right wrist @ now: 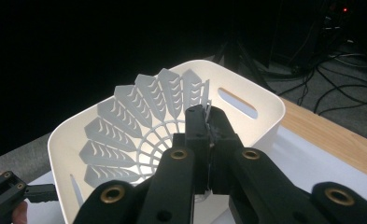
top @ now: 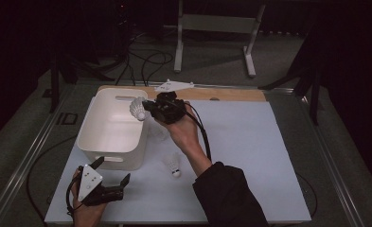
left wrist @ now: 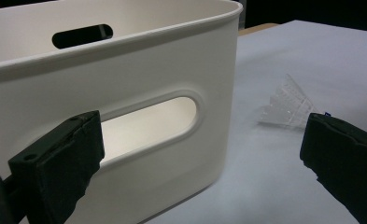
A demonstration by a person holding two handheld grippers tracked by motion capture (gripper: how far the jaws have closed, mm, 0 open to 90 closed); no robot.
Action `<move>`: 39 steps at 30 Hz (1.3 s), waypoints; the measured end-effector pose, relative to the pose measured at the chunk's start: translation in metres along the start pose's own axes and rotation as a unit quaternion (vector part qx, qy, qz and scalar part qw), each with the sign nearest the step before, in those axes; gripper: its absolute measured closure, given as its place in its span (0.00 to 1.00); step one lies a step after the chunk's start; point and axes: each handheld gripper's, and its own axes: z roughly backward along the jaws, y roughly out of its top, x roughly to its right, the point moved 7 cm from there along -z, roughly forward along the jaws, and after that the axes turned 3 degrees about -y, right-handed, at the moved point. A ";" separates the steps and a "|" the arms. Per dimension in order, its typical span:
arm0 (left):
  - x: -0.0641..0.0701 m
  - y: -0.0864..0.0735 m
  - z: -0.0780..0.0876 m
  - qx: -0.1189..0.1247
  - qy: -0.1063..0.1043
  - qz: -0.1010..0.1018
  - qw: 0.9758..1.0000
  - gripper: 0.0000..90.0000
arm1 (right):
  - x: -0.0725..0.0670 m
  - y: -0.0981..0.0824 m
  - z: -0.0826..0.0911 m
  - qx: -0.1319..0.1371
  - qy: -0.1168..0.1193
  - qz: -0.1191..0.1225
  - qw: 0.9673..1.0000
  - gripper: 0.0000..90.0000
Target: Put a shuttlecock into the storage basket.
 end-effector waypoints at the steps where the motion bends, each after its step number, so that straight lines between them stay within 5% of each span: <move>1: 0.000 0.000 0.000 0.000 0.000 0.000 1.000 0.00 | -0.001 0.000 -0.001 -0.001 0.000 0.000 1.000 1.00; 19: -0.001 0.000 0.000 0.000 0.002 0.001 1.000 0.00 | -0.017 -0.008 -0.019 -0.012 0.017 0.006 1.000 0.98; 22: -0.001 0.000 0.001 0.000 0.004 0.002 1.000 0.00 | -0.018 -0.011 -0.022 -0.018 0.026 0.009 0.999 0.60; 25: -0.001 0.000 0.001 -0.001 0.003 0.001 1.000 0.00 | -0.014 -0.012 -0.021 -0.021 0.030 -0.004 0.999 0.49; 31: 0.000 0.000 0.000 -0.001 0.003 0.001 1.000 0.00 | -0.002 -0.013 -0.016 -0.020 0.007 -0.004 1.000 0.34; 39: -0.001 0.000 0.000 -0.001 0.003 0.001 1.000 0.00 | 0.004 -0.017 -0.013 -0.026 0.001 0.005 1.000 0.30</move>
